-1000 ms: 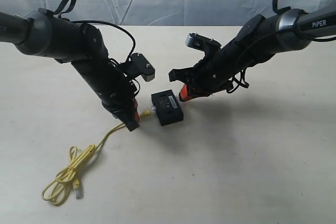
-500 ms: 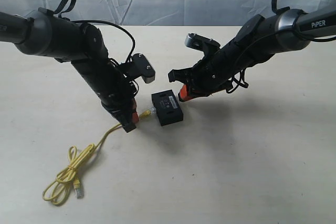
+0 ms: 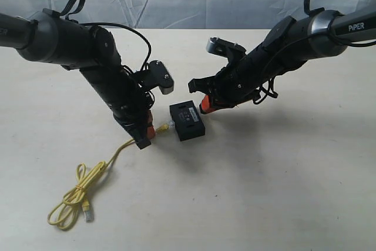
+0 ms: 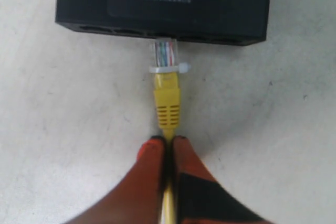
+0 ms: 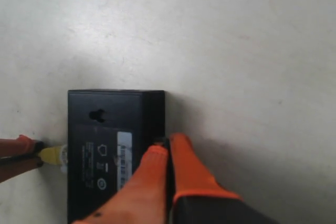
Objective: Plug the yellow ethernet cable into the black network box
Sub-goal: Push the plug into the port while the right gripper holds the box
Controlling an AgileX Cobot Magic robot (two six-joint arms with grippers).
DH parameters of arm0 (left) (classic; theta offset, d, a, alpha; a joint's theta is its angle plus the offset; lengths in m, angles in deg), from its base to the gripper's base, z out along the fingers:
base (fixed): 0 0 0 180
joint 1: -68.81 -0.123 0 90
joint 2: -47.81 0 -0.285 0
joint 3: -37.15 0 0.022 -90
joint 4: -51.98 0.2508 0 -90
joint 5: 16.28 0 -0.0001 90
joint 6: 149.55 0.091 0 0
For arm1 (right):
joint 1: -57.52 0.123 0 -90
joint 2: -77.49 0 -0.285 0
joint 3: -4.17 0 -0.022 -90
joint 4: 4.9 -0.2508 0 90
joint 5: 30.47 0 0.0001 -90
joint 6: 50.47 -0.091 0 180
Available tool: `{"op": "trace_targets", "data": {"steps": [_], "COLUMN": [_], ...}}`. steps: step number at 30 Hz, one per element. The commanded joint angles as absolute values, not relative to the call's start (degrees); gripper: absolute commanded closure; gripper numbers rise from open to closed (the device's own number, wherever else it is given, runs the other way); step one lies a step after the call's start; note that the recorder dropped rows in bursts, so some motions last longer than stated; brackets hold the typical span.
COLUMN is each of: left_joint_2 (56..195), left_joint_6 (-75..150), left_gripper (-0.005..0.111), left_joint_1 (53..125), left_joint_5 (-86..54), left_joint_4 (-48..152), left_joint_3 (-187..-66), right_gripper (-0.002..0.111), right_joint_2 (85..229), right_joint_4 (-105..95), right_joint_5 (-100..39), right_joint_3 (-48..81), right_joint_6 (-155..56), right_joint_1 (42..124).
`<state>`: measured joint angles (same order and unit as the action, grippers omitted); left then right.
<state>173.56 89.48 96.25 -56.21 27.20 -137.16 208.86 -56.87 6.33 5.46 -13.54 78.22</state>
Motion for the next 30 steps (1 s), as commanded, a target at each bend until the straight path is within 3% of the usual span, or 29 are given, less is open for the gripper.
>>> {"op": "trace_targets", "data": {"steps": [1,30], "left_joint_2": [174.3,174.3], "left_joint_6": [89.9,93.6], "left_gripper": [0.107,0.107], "left_joint_1": [96.4,96.4], "left_joint_5": [-55.7,-53.9], "left_joint_4": [27.6,23.1], "left_joint_3": [-137.1,-137.1], "right_gripper": [0.109,0.109], "right_joint_2": [208.8,208.8], "right_joint_4": [-57.0,-55.2], "right_joint_5": [6.4,8.7], "right_joint_3": [5.4,5.4], "right_joint_6": [-11.5,-10.2], "right_joint_1": [78.9,81.2]}}
